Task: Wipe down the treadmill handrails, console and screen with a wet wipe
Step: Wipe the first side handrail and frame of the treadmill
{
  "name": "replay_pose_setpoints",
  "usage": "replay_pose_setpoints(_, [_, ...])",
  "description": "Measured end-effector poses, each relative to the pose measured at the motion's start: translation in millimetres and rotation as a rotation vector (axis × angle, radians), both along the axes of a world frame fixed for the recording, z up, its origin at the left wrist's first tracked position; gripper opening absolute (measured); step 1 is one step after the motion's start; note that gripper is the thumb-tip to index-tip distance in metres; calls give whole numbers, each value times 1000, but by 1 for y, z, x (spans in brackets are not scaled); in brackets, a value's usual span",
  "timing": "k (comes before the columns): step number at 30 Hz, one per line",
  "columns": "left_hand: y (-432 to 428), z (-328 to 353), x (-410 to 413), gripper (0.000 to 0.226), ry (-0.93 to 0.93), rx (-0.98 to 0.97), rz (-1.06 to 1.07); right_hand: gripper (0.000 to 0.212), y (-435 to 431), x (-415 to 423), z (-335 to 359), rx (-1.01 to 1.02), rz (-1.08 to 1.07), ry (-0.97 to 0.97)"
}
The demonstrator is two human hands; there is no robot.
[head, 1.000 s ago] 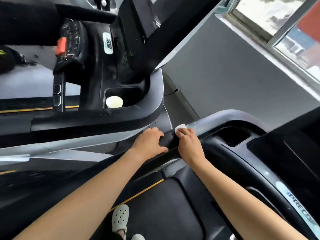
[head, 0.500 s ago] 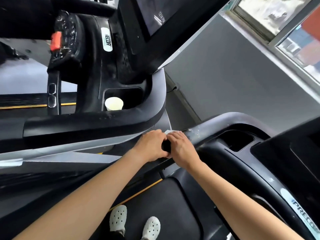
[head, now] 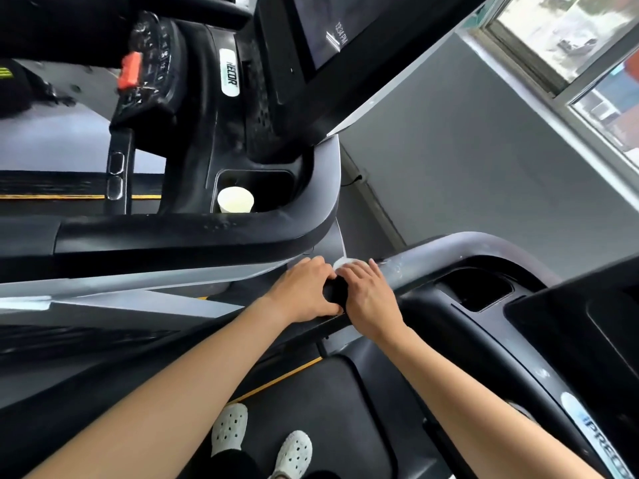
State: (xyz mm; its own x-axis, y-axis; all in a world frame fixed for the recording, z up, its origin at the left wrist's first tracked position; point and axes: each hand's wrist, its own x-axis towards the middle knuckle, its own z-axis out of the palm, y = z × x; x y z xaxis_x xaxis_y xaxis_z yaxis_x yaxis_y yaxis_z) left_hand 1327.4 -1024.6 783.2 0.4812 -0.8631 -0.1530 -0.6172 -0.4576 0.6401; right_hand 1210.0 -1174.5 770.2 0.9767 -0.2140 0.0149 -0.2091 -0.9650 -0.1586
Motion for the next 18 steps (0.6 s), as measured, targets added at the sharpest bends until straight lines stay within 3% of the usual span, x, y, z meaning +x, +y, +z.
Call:
replay_pose_setpoints(2, [1, -1, -2, 70, 2, -4, 7, 44, -13, -2, 2, -33, 2, -1])
replay_pose_setpoints(8, [1, -1, -4, 67, 18, -5, 2, 63, -41, -9, 10, -82, -338, -1])
replay_pose_setpoints(15, [-1, -3, -5, 69, -6, -3, 8, 44, -7, -18, 8, -41, -36, -80])
replay_pose_setpoints(18, [1, -4, -7, 69, -10, -14, 17, 48, -22, -25, 11, -40, -160, -106])
